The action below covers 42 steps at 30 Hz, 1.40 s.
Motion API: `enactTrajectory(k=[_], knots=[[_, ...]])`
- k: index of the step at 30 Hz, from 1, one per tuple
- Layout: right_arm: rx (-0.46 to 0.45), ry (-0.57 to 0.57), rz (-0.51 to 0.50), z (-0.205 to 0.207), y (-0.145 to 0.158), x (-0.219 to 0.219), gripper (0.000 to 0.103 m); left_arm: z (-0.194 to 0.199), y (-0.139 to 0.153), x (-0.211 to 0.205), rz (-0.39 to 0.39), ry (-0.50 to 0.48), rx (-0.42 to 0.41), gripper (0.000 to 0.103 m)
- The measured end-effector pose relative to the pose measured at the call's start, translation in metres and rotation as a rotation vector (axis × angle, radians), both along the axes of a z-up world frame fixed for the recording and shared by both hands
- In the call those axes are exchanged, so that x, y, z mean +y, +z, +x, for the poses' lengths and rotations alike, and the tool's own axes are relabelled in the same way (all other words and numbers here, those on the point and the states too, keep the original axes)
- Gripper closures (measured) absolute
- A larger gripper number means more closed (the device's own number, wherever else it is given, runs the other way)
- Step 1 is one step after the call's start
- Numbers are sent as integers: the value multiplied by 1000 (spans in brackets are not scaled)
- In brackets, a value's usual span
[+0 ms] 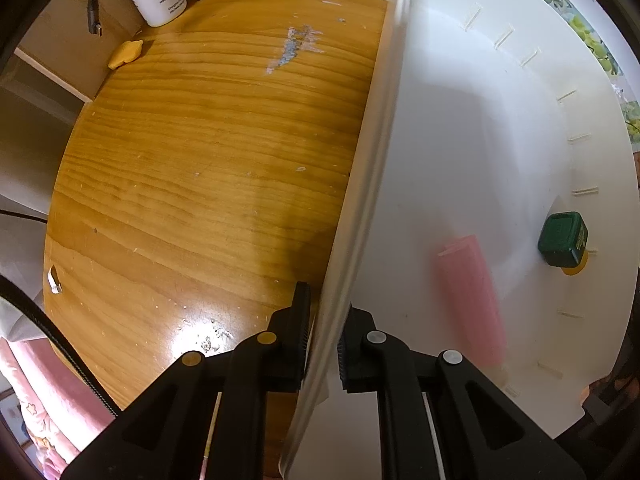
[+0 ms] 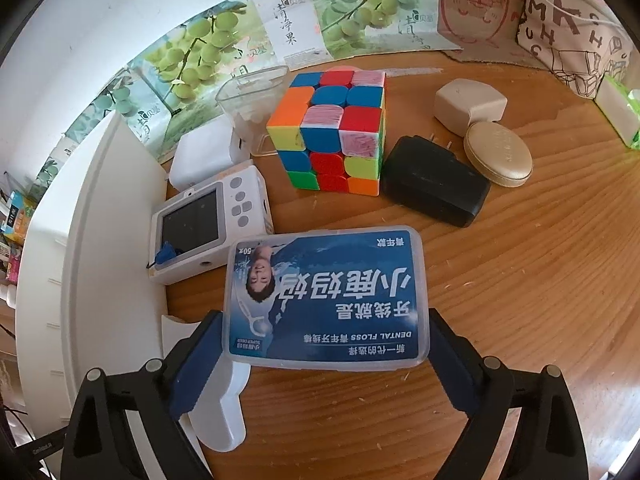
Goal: Organize rigid objects
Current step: 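Grasp the blue dental floss box with the right tool, then carry the floss box into the white tray and release it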
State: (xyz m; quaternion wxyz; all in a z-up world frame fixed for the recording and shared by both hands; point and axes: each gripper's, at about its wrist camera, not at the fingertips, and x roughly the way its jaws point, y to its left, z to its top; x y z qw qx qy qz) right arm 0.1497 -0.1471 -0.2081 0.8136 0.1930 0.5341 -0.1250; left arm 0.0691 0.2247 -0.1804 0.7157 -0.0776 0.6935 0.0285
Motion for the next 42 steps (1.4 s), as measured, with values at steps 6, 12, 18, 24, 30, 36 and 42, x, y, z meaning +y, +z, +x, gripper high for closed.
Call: enactTrajectory(k=[6, 12, 18, 24, 30, 36, 42], knots=[[-22, -10, 27, -6, 3, -4, 8, -3, 0, 2, 0, 1, 1, 91], [-76, -19, 68, -17, 13, -5, 8, -2, -1, 0, 7, -2, 2, 90], [-162, -27, 95, -33, 32, -4, 8, 0, -2, -3, 14, -18, 1, 90], [-278, 10, 123, -51, 56, 3, 8, 0, 0, -6, 15, -18, -6, 90], [-397, 99, 112, -58, 82, 18, 8, -3, 0, -6, 19, -14, -12, 90], [-498, 226, 88, -59, 99, 40, 8, -5, 0, -7, 16, -20, -13, 90], [-528, 353, 104, -59, 109, 67, 8, -3, 1, -10, 24, -26, -11, 90]])
